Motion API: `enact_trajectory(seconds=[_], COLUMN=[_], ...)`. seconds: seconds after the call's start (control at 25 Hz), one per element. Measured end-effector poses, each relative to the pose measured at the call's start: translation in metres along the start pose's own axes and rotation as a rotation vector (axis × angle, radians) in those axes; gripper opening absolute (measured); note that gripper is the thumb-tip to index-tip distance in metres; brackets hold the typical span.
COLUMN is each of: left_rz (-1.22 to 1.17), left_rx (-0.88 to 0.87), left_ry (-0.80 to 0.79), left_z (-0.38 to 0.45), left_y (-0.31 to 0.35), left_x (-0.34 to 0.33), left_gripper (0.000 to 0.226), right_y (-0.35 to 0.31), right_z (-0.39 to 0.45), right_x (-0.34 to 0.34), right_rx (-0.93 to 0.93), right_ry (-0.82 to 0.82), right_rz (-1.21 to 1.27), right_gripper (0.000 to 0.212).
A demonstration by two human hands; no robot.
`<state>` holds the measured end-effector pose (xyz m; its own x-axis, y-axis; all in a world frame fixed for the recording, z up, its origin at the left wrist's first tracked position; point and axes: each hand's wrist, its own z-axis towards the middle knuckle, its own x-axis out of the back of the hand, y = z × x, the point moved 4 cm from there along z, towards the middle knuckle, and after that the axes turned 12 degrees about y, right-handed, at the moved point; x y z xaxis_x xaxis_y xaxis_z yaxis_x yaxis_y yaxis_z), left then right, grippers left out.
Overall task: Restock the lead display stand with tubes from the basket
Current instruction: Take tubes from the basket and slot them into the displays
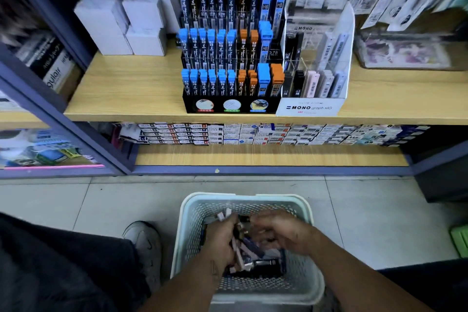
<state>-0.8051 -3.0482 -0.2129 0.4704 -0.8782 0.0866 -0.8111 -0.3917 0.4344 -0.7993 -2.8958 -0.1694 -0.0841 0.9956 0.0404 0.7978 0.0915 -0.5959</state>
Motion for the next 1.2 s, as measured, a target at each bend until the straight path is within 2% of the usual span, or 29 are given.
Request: enact_trajectory(seconds=[0.08, 0.12, 0.24, 0.4, 0.52, 0.6, 0.72, 0.8, 0.96, 1.04, 1.12, 1.2], left_rz=[-0.004, -0.001, 0.022, 0.028, -0.003, -0.041, -0.022, 0.075, 0.314, 0.429, 0.517, 0.523], left_rx=[-0.034, -0.053, -0.126, -0.127, -0.042, 0.013, -0.046, -0.116, -0.187, -0.161, -0.143, -0.190], left_ry=[-0.025, -0.029, -0.001, 0.004, -0.029, -0.036, 0.010, 0.021, -0.139, -0.253, -0.391, -0.515], left_z=[-0.008, -0.012, -0.016, -0.016, -0.010, -0.004, 0.008, 0.014, 0.003, -0.014, -0.041, -0.074], left_y=[0.004, 0.006, 0.008, 0.001, -0.004, -0.008, -0.009, -0.009, -0.007, 0.001, 0.016, 0.041], left_x=[0.002, 0.003, 0.007, 0.006, -0.001, -0.003, 0.001, 0.005, 0.004, 0.006, 0.005, -0.004], left_gripper=[0.010, 0.014, 0.015, 0.010, 0.014, 0.011, 0.005, 0.005, 0.015, 0.010, 0.007, 0.008], right_y=[0.002, 0.002, 0.000, 0.000, -0.005, -0.005, -0.015, -0.026, -0.050, -0.050, -0.047, -0.053], right_z=[-0.011, -0.017, -0.024, -0.015, -0.007, -0.001, -0.003, -0.004, -0.012, -0.021, -0.035, -0.054], right_x=[-0.012, -0.020, -0.039, -0.040, -0.038, -0.038, -0.043, -0.038, -0.015, -0.006, -0.001, 0.001], right_rx=[-0.081, -0.093, -0.037, 0.082, 0.222, 0.253, 0.230, 0.218, 0.190, 0.087, -0.016, -0.043], right_ry=[-0.121, -0.168, -0.206, -0.015, 0.146, 0.225, 0.099, 0.023, 0.154, 0.073, -0.119, -0.348], right_rz=[-0.048, -0.069, -0.077, -0.166, -0.308, -0.346, -0.577, -0.709, -0.608, -0.562, -0.533, -0.427], right_gripper=[0.052, 0.053, 0.026, 0.019, 0.014, 0.010, 0.019, 0.022, 0.019, 0.024, 0.031, 0.035])
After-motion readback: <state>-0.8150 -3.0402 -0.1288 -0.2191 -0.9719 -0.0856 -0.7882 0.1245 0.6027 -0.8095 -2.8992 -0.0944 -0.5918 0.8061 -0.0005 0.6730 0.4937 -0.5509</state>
